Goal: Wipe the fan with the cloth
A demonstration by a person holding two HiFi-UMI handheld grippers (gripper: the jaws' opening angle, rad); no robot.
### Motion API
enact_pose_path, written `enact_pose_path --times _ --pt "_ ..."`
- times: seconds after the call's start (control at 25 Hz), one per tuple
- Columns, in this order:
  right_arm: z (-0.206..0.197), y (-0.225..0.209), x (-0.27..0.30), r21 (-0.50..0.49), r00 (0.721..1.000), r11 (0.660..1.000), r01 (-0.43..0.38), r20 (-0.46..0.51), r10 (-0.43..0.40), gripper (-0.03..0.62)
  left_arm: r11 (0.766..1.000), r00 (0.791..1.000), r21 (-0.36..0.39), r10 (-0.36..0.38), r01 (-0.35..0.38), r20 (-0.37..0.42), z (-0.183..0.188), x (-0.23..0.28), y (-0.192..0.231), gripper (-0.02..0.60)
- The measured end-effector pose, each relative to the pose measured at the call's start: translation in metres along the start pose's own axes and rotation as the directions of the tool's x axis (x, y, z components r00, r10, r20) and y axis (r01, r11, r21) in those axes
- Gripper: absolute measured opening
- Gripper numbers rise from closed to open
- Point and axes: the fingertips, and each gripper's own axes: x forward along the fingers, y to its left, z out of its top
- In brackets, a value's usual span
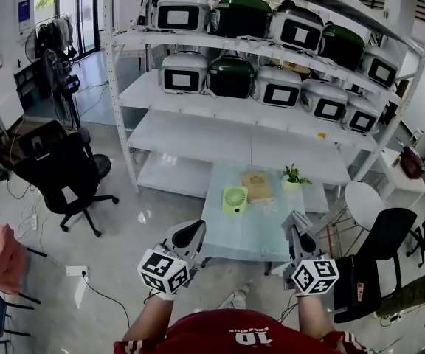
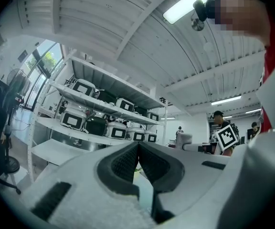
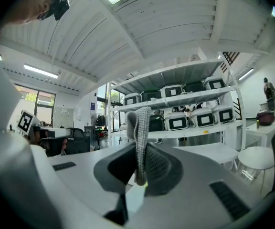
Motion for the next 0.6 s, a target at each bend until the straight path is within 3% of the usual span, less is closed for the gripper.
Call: enact_pose_path --times 0.6 --pt "-0.001 -0.009 -0.013 -0.021 1.000 0.999 0.026 0.002 -0.026 0.015 1.000 1.000 0.015 -0.014 0.014 0.001 0.000 0.001 -0.014 0.006"
